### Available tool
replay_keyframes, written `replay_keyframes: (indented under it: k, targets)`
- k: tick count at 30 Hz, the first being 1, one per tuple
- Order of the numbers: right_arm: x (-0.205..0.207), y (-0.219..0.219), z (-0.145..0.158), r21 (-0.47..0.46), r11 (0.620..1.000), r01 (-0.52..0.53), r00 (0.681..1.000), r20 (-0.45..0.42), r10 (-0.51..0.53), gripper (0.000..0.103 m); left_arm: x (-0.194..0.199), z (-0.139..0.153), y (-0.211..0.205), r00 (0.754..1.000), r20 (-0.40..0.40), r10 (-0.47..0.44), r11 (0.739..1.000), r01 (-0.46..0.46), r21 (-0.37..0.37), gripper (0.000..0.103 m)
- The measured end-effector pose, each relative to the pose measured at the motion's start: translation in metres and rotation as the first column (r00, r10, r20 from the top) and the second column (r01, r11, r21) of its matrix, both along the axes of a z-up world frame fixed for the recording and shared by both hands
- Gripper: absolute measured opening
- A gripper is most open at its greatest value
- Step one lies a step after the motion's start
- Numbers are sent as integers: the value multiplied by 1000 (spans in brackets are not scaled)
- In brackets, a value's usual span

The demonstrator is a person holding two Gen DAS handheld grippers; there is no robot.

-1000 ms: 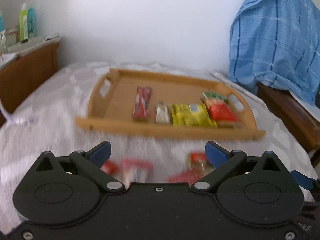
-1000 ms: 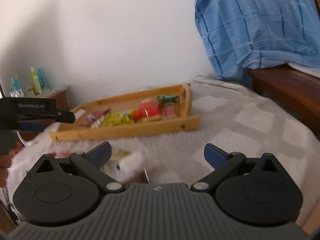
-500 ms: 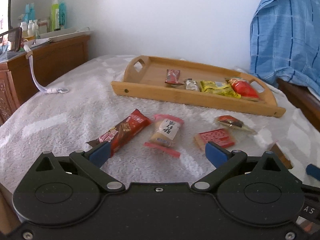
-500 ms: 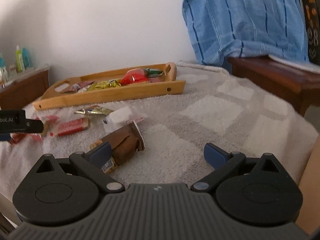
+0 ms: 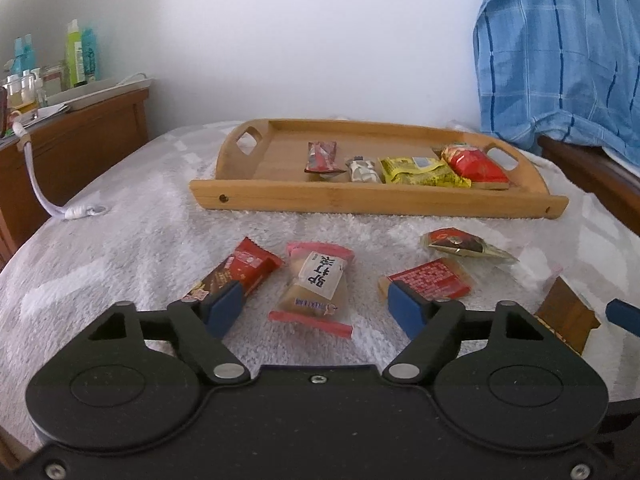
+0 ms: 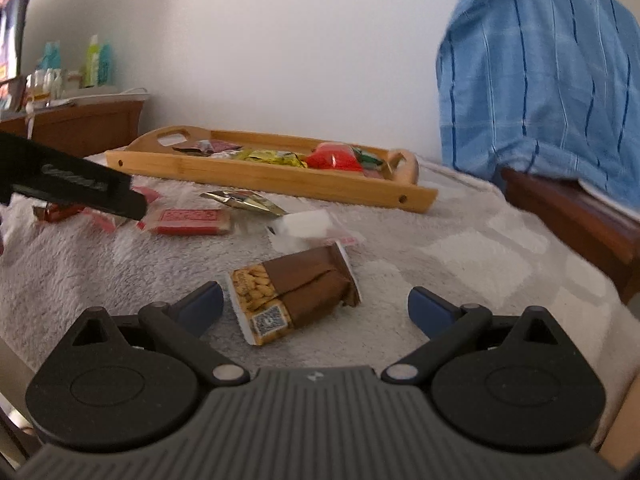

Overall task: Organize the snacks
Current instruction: 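Move both grippers back over the snacks left on the towel, then grasp the pink-and-white pastry with the left gripper while the right grasps the brown peanut bar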

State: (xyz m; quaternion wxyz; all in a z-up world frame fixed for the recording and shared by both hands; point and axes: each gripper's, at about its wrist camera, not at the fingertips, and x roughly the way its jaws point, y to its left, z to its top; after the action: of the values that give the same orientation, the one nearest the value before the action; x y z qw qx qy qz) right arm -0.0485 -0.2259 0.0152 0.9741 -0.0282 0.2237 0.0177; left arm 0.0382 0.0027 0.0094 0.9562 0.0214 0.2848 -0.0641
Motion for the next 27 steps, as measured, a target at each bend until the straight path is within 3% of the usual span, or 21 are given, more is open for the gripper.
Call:
replay_keyframes:
  k: [8,14,15,16,18,20,21,24,26,27]
  targets:
    - [4,-6,-3,59,998,0,1000,-29,2,103,7,-4,-1,1000,-21,0,1000,-1,-30,64]
    - [4,-6,-3,59,998,-4,1000,-30,6,103,9,-5,-1,1000,-22,12,1000,-12,-16,45]
    - [4,-6,-2,59,998,-4,1000,-31,6,103,8,-5,0,1000,-22,12,1000,-12,-18,38]
    - [4,-6,-2,63,998,-5,999,-36,8,103,7,-3,2,1000,-16,15,1000,-15,-24,38]
    - [8,-9,3,101,994,-28,997,-69,35,96,2,3,5,1000,3,16,999,-16,-47,33]
    - [11,-15,12,129,990,-53,994,-90,65,80,-1,8,6,1000,14,9,999,-9,-43,29]
    - [13,-18,16,136,988,-70,991,-101,84,67,-2,10,5,1000,15,6,999,-5,-38,26]
    - [17,-22,19,132,987,-90,988,-116,106,64,-3,12,2,1000,16,-5,1000,6,-26,23]
    - [16,-22,20,99,991,-94,988,-115,106,53,-5,13,0,1000,14,-14,1000,14,-19,18]
    - [14,-22,20,82,992,-96,988,-110,105,52,-6,13,-1,1000,12,-16,1000,16,-16,10]
